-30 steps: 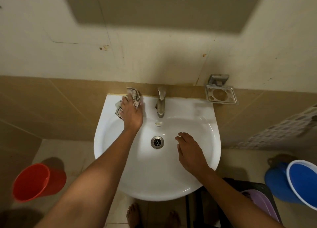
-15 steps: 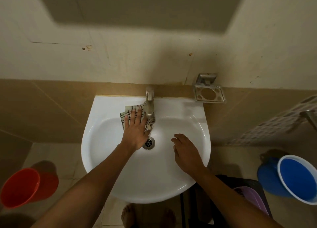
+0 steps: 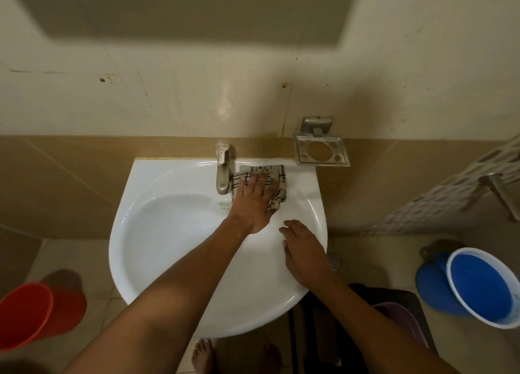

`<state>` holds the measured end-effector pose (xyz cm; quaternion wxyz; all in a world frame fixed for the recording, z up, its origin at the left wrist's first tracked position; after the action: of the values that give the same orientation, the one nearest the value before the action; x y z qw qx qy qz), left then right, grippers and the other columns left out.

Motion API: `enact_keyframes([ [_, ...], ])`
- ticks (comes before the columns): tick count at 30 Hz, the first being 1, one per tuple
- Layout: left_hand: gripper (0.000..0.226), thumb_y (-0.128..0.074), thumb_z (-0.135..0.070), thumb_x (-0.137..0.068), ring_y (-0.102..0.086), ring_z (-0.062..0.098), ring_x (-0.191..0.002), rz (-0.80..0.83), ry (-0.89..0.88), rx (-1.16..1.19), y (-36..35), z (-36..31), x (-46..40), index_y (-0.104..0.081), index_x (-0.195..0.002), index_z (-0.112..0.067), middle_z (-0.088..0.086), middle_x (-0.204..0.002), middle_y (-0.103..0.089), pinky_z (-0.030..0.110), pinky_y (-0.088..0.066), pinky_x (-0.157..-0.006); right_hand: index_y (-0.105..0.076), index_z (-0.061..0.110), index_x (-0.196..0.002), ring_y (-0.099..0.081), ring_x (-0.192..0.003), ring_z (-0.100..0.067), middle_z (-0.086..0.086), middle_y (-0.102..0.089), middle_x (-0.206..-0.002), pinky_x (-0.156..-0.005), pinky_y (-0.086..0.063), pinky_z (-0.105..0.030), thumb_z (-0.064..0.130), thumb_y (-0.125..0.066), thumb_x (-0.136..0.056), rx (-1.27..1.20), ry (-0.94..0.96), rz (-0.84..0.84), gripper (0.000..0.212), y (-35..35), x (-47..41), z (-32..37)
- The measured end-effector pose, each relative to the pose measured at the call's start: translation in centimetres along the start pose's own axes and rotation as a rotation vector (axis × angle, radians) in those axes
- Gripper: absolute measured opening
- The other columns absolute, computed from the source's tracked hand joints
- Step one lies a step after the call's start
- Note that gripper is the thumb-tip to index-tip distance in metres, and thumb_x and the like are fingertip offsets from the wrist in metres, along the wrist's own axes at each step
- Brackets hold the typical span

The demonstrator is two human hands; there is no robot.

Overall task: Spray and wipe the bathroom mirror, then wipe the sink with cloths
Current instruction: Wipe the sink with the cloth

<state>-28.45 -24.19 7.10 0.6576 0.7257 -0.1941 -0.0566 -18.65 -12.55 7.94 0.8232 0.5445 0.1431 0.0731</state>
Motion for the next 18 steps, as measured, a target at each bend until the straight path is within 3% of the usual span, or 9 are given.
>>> enact_keyframes([
  [5,0.078,-0.045,-0.048,-0.097,0.008,0.031,-0.152,-0.005,-0.111,-0.089,-0.2,-1.6,-1.3,0.001,-0.157,-0.028,0.009,-0.166,0.003,0.049,0.015,-0.116,-0.069,0.006,-0.112,-0.066,-0.109,-0.026,-0.012,-0.068,-0.119,-0.098,-0.049,-0.038,0.007,-0.073,-0.082,0.017,-0.001,-0.033,0.031,0.8,0.6,-0.7],
  [9,0.085,-0.057,-0.036,-0.091,0.006,0.03,-0.152,-0.076,-0.144,-0.084,-0.7,0.7,0.4,-0.003,-0.156,-0.029,0.009,-0.166,-0.003,0.052,0.006,-0.12,-0.068,0.005,-0.112,-0.064,-0.111,-0.027,-0.013,-0.067,-0.12,-0.099,-0.051,-0.041,0.007,-0.07,-0.085,0.025,0.028,0.0,0.027,0.4,0.8,-0.3],
  [14,0.093,-0.062,-0.035,-0.088,0.007,0.03,-0.152,-0.078,-0.159,-0.116,-1.0,4.6,3.8,0.0,-0.157,-0.029,0.01,-0.165,0.001,0.055,-0.006,-0.121,-0.068,0.006,-0.113,-0.063,-0.113,-0.027,-0.012,-0.067,-0.121,-0.101,-0.05,-0.04,0.011,-0.068,-0.087,0.068,0.083,0.028,0.027,-0.5,1.7,0.2],
  [18,0.082,-0.049,-0.045,-0.093,0.01,0.028,-0.151,-0.071,-0.123,-0.144,-1.2,8.9,7.2,0.002,-0.157,-0.032,0.01,-0.165,0.002,0.051,-0.001,-0.122,-0.067,0.005,-0.115,-0.062,-0.114,-0.027,-0.012,-0.066,-0.121,-0.102,-0.049,-0.04,0.011,-0.067,-0.087,0.084,0.077,0.016,0.028,-0.8,1.7,0.0],
])
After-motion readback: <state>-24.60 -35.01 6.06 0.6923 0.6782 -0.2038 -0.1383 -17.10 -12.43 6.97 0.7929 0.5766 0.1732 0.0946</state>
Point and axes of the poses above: each hand's wrist, its own x-axis away from the middle knuckle, its own y-axis out of the back of the hand, z = x × y, the point moved 8 cm from there along -x, towards the middle knuckle
